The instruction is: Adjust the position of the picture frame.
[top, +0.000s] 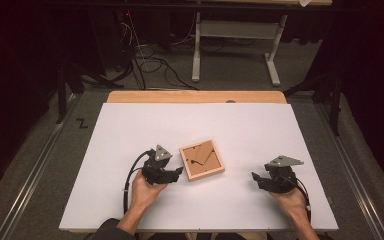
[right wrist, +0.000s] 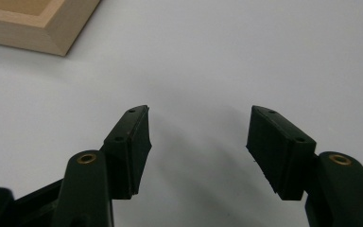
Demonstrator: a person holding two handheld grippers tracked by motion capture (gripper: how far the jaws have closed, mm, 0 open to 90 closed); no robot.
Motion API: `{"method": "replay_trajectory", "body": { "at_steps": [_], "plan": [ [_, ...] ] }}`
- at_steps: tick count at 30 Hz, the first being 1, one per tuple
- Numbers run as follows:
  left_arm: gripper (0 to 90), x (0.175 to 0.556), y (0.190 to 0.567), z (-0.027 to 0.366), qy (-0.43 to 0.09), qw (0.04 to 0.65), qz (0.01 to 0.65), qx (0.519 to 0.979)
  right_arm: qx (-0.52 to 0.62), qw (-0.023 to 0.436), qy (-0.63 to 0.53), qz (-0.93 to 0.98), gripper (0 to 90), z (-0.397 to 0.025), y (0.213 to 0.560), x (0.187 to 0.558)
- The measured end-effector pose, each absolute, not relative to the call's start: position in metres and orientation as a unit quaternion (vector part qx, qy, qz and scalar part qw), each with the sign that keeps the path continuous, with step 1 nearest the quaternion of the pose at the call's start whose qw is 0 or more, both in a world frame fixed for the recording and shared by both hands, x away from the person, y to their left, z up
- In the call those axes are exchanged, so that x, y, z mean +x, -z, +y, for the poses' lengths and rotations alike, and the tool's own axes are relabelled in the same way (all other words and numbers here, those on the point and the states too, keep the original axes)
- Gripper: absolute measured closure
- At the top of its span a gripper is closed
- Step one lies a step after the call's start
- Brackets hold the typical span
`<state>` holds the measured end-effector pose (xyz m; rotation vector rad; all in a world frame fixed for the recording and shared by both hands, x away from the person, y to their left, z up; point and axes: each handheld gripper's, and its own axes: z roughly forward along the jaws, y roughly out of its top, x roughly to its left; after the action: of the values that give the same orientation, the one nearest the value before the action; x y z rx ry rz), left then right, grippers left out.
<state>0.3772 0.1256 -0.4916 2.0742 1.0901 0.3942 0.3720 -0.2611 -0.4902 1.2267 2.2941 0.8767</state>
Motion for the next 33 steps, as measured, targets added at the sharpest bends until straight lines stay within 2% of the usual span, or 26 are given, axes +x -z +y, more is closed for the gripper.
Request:
{"method": "replay_trajectory", "body": {
  "at_steps": [25,29,33],
  "plan": [
    [36.9,0.3779,0.4911,0.1255,-0.134,0.381,0.431,0.807,0.450,0.193,-0.312,0.814,45.0,-0.2574,0.4892,0.3704],
    [36.7,0.3776,0.4913,0.1252,-0.137,0.384,0.429,0.806,0.443,0.184,-0.316,0.819,49.8,-0.2588,0.4905,0.3718],
    [36.3,0.3775,0.4907,0.1258,-0.141,0.386,0.425,0.807,0.438,0.181,-0.318,0.821,50.1,-0.2578,0.4904,0.3718]
  ]
}}
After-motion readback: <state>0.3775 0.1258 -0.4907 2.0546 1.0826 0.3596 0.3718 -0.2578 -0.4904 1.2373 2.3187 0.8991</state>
